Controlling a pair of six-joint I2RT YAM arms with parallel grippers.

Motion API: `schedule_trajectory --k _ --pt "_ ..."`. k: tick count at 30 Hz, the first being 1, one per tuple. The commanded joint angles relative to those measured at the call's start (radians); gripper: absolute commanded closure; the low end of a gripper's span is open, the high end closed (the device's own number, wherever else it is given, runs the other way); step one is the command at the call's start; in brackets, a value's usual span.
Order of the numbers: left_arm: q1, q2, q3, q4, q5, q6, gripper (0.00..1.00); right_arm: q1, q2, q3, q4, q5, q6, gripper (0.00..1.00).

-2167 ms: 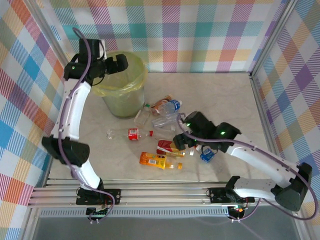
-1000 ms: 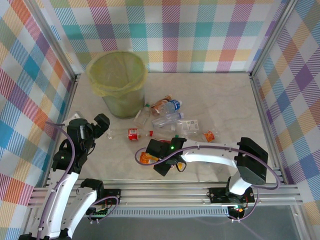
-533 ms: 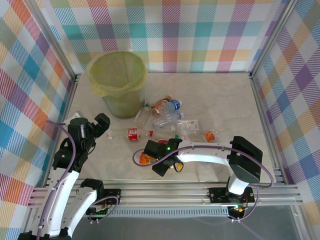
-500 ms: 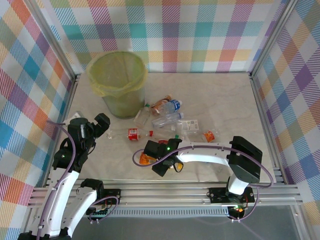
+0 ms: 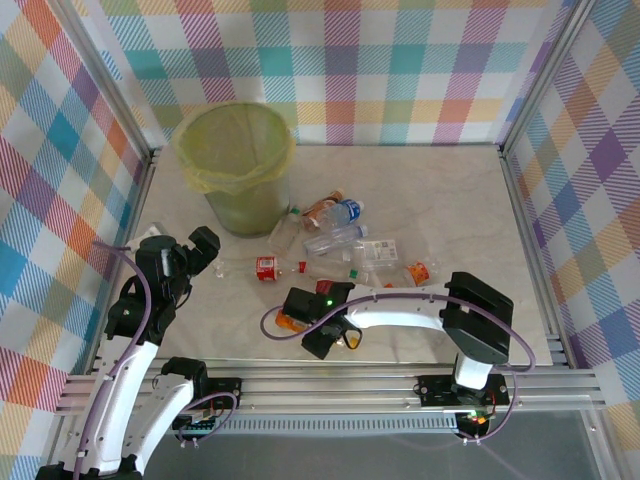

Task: Put the plastic bottles in the bin

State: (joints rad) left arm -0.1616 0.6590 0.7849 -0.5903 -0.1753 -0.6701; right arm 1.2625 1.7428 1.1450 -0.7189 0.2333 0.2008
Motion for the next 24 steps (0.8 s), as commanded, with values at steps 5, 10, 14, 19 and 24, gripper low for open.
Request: schedule_trajectory --k 5,10,14,19,24 --pt "-0.004 0.001 -0.016 0.032 -0.018 -0.014 0.00 0.008 0.047 0.008 0.041 -0.017 -0.011 0.22" --pt "-0.004 0.002 -0.013 0.027 -0.030 -0.015 0.00 0.009 0.073 0.014 0.056 -0.017 -0.029 0.24" --pt "-0.004 0.008 -0.005 0.021 -0.038 -0.012 0.00 0.009 0.083 0.018 0.066 -0.020 -0.041 0.27" --pt "-0.004 0.019 -0.004 0.021 -0.040 -0.011 0.00 0.009 0.069 0.037 0.054 -0.014 -0.053 0.38" --pt "-0.004 0.045 0.025 0.007 -0.028 0.011 0.00 0.008 0.003 0.071 0.031 -0.007 -0.059 0.51"
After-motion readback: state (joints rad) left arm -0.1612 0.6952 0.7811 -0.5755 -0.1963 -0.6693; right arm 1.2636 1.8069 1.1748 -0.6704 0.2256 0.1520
